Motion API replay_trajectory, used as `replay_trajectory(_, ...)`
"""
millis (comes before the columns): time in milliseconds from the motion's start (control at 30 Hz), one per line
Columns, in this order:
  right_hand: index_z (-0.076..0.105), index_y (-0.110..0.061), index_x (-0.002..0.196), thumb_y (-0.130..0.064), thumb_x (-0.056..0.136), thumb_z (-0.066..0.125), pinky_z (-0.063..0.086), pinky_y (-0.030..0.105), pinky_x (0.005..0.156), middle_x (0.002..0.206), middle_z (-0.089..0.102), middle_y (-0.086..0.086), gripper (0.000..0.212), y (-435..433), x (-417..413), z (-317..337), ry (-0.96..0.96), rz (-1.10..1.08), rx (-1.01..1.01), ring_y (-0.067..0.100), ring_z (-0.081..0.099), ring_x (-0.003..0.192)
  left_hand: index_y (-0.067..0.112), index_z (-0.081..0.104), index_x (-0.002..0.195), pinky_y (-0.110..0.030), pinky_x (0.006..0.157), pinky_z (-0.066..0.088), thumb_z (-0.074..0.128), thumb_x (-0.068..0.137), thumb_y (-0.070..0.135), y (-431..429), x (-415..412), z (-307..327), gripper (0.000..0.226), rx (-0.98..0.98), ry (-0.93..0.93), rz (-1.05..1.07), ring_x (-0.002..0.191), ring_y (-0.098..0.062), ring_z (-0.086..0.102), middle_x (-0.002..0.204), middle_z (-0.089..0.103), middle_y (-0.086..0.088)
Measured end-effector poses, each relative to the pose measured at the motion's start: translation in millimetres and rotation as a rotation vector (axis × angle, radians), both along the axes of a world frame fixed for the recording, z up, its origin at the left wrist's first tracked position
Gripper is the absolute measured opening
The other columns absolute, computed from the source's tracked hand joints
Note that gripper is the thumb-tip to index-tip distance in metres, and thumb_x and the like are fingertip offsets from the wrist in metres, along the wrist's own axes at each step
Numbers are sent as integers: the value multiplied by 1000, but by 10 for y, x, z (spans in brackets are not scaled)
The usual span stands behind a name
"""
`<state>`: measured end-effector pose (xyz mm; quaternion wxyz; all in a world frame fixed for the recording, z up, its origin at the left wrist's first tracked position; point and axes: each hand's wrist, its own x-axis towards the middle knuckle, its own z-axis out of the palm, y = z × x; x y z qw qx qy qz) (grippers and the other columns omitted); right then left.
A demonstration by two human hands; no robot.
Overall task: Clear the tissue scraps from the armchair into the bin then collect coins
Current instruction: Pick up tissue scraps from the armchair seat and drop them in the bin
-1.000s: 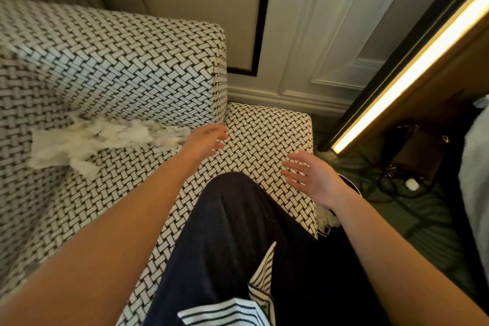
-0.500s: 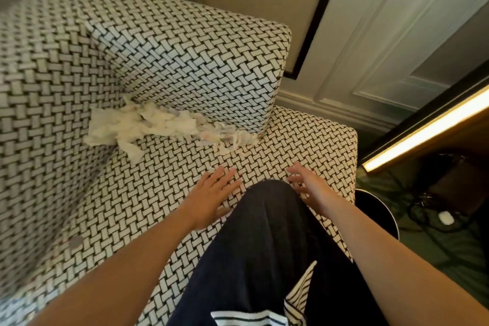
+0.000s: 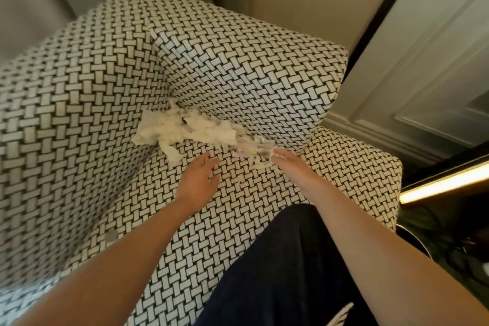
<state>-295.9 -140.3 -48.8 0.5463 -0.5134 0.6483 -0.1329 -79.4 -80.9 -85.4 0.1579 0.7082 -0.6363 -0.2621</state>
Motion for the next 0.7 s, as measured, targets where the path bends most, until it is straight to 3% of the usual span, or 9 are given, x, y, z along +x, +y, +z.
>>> replay_trajectory(100,43,-37,136,-41,94,46,32,50,108,146,38,-2,42,-79,169,-242,146,42,-14,25,38,130,14,54,128,-32,111,28,54,92,16,-23,261,10,36,-54,40,213,132,-22,33,141,41,-6)
replay_trajectory(167,42,-39,136,-45,92,45,29,52,109,146,39,1,45,-121,260,-388,304,93,-48,26,38,130,16,53,127,-35,109,32,58,90,21,-18,460,-21,38,-15,-26,285,130,-21,35,139,41,-5)
replay_trajectory(267,35,-40,140,-54,86,45,25,54,111,151,30,8,56,-137,385,-543,433,78,-57,34,25,138,26,26,146,-48,114,17,60,86,44,2,740,-150,71,256,-181,211,144,-22,10,157,10,-2)
replay_trajectory(333,34,-41,141,-57,84,44,18,53,115,155,24,8,60,-129,441,-596,487,72,-85,34,16,142,34,-3,149,-57,112,1,55,84,58,-7,865,-223,91,439,-206,104,144,-19,-17,156,-21,6)
replay_trajectory(400,41,-41,137,-56,85,46,17,49,115,154,28,4,55,-139,449,-630,527,57,-140,30,19,142,38,-20,144,-59,110,-9,50,82,66,-35,912,-264,98,521,-193,28,138,-18,-32,148,-38,8)
replay_trajectory(567,58,-41,120,-62,80,48,42,44,98,135,52,-5,46,-211,441,-682,468,-68,-162,24,43,125,40,-35,135,-57,107,-18,46,82,69,-66,916,-274,101,601,-166,-20,129,-19,-44,134,-53,9)
replay_trajectory(700,63,-34,117,-61,77,51,46,44,94,127,58,-3,50,-132,455,-630,316,-175,-194,21,51,116,41,-34,135,-56,105,-22,48,83,66,-30,895,-290,100,589,-132,-5,127,-17,-47,128,-57,12)
